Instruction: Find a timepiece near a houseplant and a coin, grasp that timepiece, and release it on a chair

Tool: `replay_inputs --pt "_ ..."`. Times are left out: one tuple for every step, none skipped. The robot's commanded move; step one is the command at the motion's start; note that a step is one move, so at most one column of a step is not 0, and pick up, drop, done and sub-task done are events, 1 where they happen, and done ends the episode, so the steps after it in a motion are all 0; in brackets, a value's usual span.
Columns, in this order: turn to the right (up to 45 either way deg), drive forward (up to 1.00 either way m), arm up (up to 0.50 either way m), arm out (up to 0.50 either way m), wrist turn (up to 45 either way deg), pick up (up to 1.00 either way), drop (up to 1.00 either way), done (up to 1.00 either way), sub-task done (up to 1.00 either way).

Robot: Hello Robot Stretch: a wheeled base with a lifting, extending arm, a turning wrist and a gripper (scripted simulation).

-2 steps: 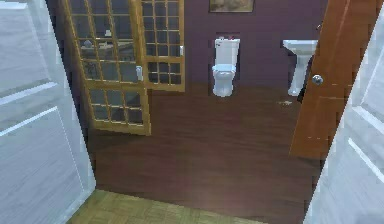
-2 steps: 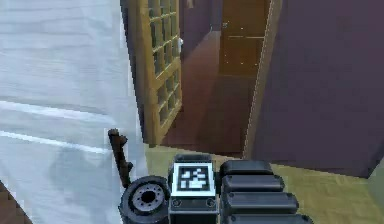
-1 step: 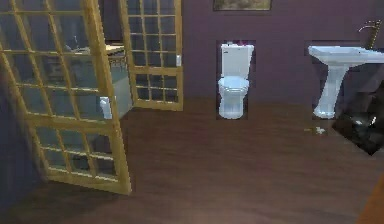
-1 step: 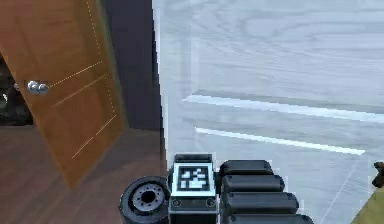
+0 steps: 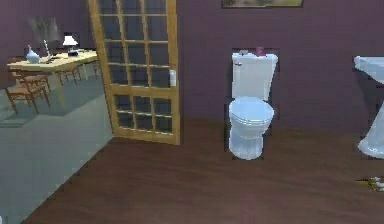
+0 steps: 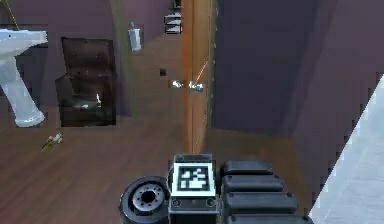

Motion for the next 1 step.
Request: replay_inputs --pt "0.0 0.50 0.00 0.00 0.0 0.00 0.00 0.00 0.00"
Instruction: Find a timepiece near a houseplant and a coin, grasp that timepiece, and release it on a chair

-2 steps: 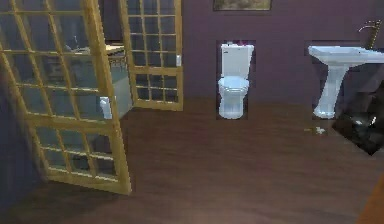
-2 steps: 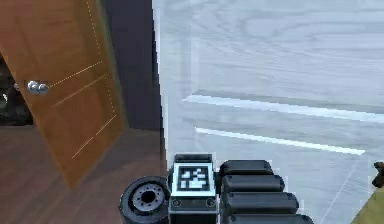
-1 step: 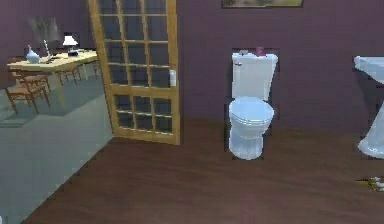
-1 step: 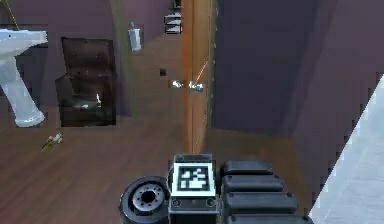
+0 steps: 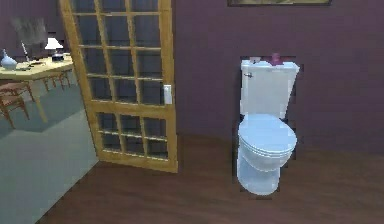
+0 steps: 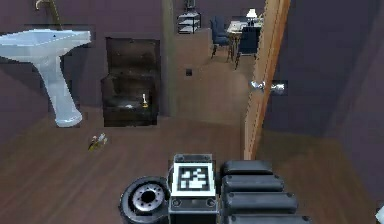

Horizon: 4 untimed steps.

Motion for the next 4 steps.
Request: replay_inputs --pt "0.0 0.60 0.00 0.00 0.0 0.00 0.00 0.00 0.00" --pt "-45.0 0.00 0.00 0.00 0.0 0.00 0.00 0.00 0.00" --pt "-24.0 0.00 0.00 0.00 0.0 0.00 0.00 0.00 0.00" --pt "0.0 1.00 0.00 0.00 0.0 0.00 0.00 0.00 0.00"
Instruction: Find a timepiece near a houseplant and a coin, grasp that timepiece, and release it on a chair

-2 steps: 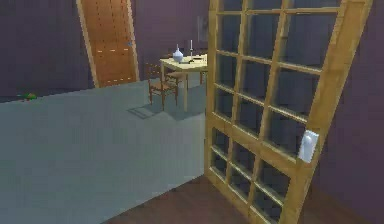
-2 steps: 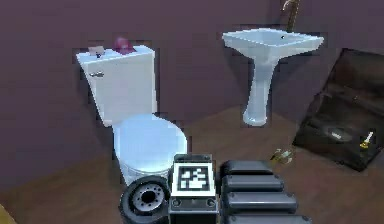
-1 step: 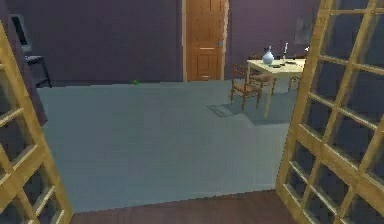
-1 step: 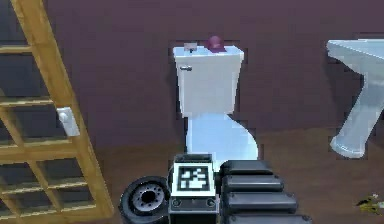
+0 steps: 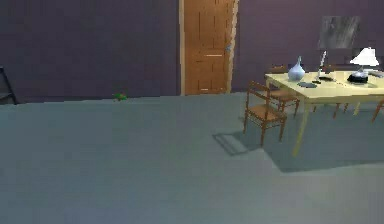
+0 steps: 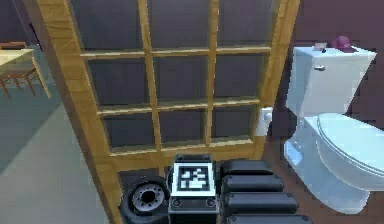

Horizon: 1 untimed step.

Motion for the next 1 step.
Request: replay_inputs --pt "0.0 1.00 0.00 0.00 0.0 0.00 0.00 0.00 0.00"
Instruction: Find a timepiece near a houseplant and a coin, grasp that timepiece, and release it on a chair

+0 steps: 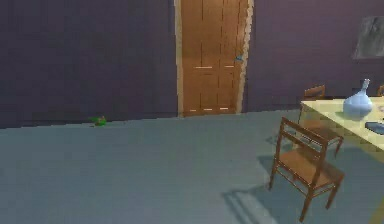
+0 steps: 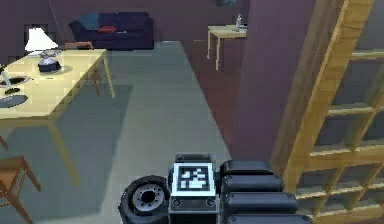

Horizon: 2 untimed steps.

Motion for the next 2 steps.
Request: replay_inputs --pt "0.0 1.00 0.00 0.00 0.0 0.00 0.00 0.00 0.00" --pt "0.0 0.50 0.00 0.00 0.0 0.00 0.00 0.00 0.00"
